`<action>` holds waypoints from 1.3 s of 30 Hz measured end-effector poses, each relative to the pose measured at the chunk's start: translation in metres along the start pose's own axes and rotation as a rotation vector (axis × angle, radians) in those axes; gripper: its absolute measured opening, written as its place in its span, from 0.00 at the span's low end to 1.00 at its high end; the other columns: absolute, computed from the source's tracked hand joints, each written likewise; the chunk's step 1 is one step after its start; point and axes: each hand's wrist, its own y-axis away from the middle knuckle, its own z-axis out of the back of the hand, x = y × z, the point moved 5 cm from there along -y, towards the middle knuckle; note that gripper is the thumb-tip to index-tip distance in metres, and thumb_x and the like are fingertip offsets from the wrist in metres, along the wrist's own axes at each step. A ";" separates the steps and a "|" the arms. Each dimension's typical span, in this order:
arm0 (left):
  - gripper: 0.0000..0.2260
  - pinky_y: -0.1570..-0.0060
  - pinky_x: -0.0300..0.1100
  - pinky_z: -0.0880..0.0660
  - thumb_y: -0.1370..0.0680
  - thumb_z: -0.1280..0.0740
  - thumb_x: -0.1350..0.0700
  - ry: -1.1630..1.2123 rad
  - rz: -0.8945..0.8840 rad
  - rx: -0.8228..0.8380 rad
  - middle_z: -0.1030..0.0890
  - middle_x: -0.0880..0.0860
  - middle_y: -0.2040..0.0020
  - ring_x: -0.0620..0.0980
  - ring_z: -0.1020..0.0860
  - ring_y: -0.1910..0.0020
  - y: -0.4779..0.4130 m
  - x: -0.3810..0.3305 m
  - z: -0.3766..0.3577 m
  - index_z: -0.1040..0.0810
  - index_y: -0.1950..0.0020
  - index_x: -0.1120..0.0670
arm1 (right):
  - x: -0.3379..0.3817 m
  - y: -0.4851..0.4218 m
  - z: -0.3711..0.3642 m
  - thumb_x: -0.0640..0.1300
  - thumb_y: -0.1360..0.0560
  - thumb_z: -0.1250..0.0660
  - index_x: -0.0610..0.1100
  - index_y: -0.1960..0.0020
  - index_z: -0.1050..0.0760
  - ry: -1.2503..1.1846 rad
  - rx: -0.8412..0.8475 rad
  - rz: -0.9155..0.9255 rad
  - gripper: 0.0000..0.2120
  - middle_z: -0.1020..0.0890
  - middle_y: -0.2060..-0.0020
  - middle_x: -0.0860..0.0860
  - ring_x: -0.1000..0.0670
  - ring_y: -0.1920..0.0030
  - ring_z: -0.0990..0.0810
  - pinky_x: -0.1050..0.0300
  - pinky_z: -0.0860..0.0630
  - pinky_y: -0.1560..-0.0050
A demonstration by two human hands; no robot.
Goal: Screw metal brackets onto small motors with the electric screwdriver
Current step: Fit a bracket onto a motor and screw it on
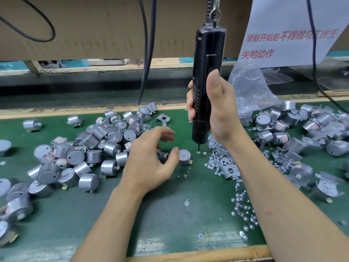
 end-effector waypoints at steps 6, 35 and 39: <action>0.07 0.59 0.41 0.21 0.26 0.35 0.55 0.423 0.321 -0.091 0.15 0.48 0.58 0.46 0.16 0.57 0.001 0.014 0.010 0.20 0.51 0.51 | 0.000 0.001 0.000 0.75 0.32 0.34 0.35 0.50 0.27 0.030 -0.005 0.012 0.40 0.22 0.68 0.46 0.46 0.73 0.25 0.54 0.27 0.70; 0.13 0.65 0.29 0.31 0.28 0.29 0.62 0.007 0.054 -0.060 0.20 0.44 0.62 0.42 0.23 0.64 0.004 0.006 0.001 0.29 0.69 0.54 | 0.000 0.002 -0.001 0.76 0.33 0.34 0.36 0.53 0.27 0.041 -0.031 0.006 0.40 0.22 0.69 0.48 0.47 0.73 0.26 0.55 0.28 0.70; 0.07 0.62 0.29 0.32 0.26 0.29 0.54 0.028 0.079 -0.119 0.19 0.44 0.57 0.41 0.24 0.64 0.001 0.007 0.004 0.22 0.64 0.52 | 0.001 0.002 0.000 0.76 0.33 0.35 0.34 0.52 0.27 0.037 -0.042 0.013 0.42 0.23 0.69 0.47 0.47 0.74 0.26 0.55 0.28 0.70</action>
